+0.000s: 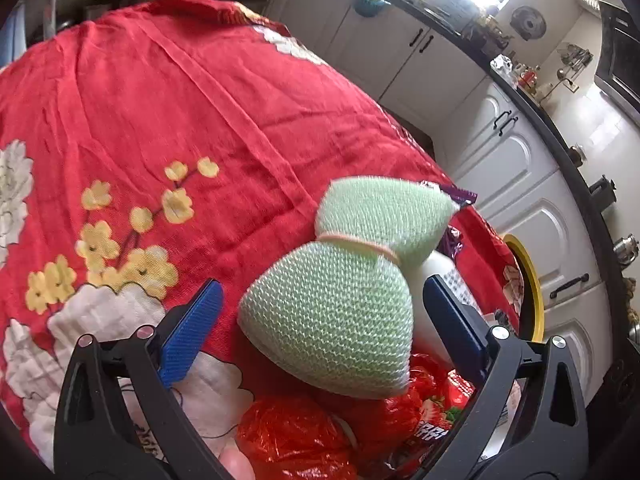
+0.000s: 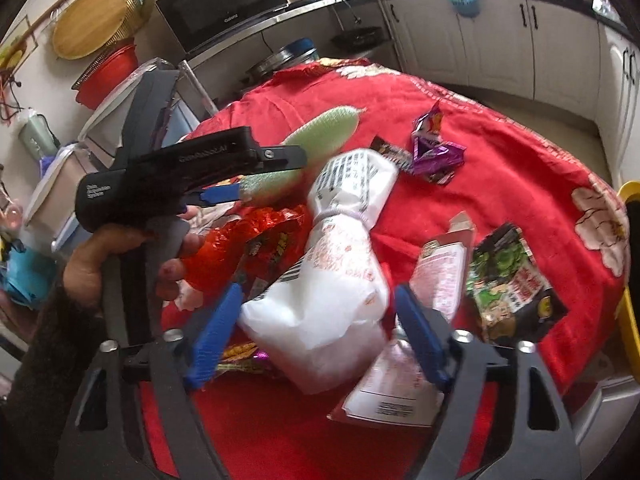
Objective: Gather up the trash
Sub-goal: 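Grasp the green mesh scrubber with the left tool while the right tool grasps the white plastic bag, then carry the green scrubber and white bag over the yellow-rimmed bin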
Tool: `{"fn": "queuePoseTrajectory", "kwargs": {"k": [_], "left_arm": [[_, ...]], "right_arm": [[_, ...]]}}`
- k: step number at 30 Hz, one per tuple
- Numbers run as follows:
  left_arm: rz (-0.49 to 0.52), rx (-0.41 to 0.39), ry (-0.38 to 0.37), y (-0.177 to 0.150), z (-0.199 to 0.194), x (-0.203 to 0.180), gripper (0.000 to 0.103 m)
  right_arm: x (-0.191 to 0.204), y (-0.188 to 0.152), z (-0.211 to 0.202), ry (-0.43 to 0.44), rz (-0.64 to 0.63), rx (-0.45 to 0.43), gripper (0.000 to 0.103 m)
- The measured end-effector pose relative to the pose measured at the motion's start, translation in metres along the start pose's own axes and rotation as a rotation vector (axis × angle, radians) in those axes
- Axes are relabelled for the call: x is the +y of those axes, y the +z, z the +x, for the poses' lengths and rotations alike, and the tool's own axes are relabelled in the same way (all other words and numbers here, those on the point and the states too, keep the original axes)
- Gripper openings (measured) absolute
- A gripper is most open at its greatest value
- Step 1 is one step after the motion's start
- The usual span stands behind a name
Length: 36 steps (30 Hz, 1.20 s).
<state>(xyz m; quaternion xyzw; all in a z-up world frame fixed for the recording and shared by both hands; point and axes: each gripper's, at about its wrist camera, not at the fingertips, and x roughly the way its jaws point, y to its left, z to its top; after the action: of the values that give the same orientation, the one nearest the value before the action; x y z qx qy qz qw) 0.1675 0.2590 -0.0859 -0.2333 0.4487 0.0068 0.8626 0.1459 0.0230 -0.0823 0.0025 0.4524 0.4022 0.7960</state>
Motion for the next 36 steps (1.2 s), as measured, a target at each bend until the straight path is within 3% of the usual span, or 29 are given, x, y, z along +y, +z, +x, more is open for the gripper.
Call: {"fn": "queuePoseTrajectory", "kwargs": {"k": [3, 9, 21, 36], "left_arm": [[-0.011, 0.016, 0.005, -0.003, 0.006, 0.002, 0.068], [-0.034, -0.013, -0.004, -0.007, 0.0, 0.008, 0.061], [-0.004, -0.135, 0.021, -0.01, -0.048, -0.003, 0.06], [0.082, -0.235, 0.015, -0.024, -0.09, -0.051, 0.06]], "right_arm": [[0.0, 0.002, 0.0, 0.014, 0.015, -0.002, 0.061], [0.001, 0.006, -0.009, 0.023, 0.021, -0.033, 0.05], [0.007, 0.011, -0.036, 0.027, -0.002, -0.12, 0.048], [-0.008, 0.008, -0.079, 0.008, 0.016, -0.2, 0.048]]}}
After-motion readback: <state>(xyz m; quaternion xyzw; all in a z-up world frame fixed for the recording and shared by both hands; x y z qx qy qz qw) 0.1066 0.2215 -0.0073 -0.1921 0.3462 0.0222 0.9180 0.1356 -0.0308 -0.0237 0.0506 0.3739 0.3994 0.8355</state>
